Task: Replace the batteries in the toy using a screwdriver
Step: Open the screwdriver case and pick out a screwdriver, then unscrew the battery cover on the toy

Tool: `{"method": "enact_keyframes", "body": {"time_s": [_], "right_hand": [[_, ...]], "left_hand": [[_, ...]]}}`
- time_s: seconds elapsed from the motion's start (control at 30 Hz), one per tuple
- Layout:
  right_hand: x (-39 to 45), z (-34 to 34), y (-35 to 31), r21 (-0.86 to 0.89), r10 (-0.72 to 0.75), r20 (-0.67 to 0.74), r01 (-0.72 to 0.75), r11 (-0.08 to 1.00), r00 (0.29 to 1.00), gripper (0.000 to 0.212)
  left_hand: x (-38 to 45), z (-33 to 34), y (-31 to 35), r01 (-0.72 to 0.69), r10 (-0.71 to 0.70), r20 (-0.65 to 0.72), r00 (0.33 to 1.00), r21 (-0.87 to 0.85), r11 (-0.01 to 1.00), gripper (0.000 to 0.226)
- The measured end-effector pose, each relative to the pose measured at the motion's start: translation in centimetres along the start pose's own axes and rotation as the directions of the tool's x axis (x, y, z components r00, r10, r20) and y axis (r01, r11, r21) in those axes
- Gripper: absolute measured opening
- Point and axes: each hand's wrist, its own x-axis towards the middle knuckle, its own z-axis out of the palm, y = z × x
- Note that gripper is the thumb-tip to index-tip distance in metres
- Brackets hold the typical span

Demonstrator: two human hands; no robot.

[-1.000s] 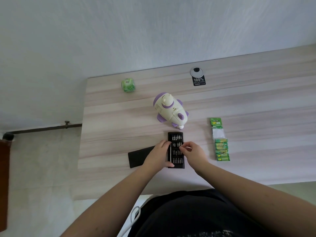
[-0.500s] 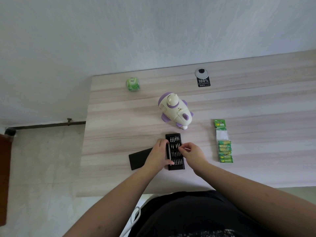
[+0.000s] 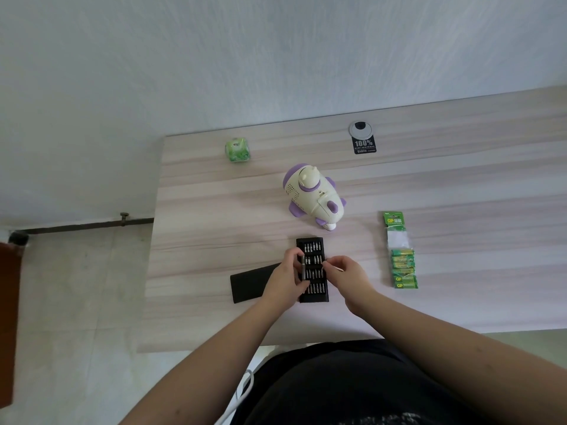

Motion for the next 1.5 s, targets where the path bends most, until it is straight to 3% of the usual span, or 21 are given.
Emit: {"method": "enact_keyframes", "body": {"time_s": [0.13, 0.27, 0.43, 0.6, 0.73, 0.83, 1.03, 1.5], "right_hand": [[-0.2, 0.1, -0.1, 0.107, 0.048, 0.059, -0.054, 0.993, 0.997, 0.006], [-0.5, -0.5, -0.8, -0.019, 0.011, -0.007, -0.012, 1.000, 1.000, 0.007], [-2.1, -2.0, -4.4, 0.088, -0.076, 0.021, 0.074, 0.993, 0.997, 0.002], [-4.7, -2.5, -8.7, 0.158, -0.227, 0.044, 0.217, 0.963, 0.973, 0.008], [-7.0, -2.7, -11.7, 0.317, -0.284, 0.081, 0.245, 0.916, 0.955, 0.006], [-8.4, -3.1, -13.2, 0.295, -0.344, 0.087, 0.306, 0.905, 0.935, 0.005], [-9.7, -3.9, -14.3, 0.152, -0.435, 0.091, 0.419, 0.895, 0.896, 0.013], [-11.0, -5.2, -14.2, 0.135, -0.449, 0.146, 0.432, 0.892, 0.882, 0.009]], "left_hand": [[0.2, 0.3, -0.1, 0.088, -0.097, -0.058, 0.994, -0.148, 0.985, 0.048], [0.1, -0.4, 0.5, 0.224, -0.249, -0.017, 0.968, -0.384, 0.896, 0.016], [-1.1, -2.3, 3.3, 0.152, -0.164, 0.015, 0.986, -0.475, 0.867, 0.019], [-2.7, -4.5, 7.6, 0.003, 0.017, 0.038, 0.999, -0.470, 0.882, 0.022], [-3.9, -5.8, 10.3, -0.077, 0.127, 0.058, 0.990, -0.533, 0.843, 0.022], [-4.5, -6.7, 11.8, -0.145, 0.186, 0.020, 0.982, -0.550, 0.823, 0.023], [-5.3, -7.4, 13.0, -0.176, 0.197, -0.024, 0.980, -0.565, 0.806, 0.027], [-6.8, -7.0, 14.1, -0.203, 0.191, -0.075, 0.979, -0.490, 0.848, 0.026]]}}
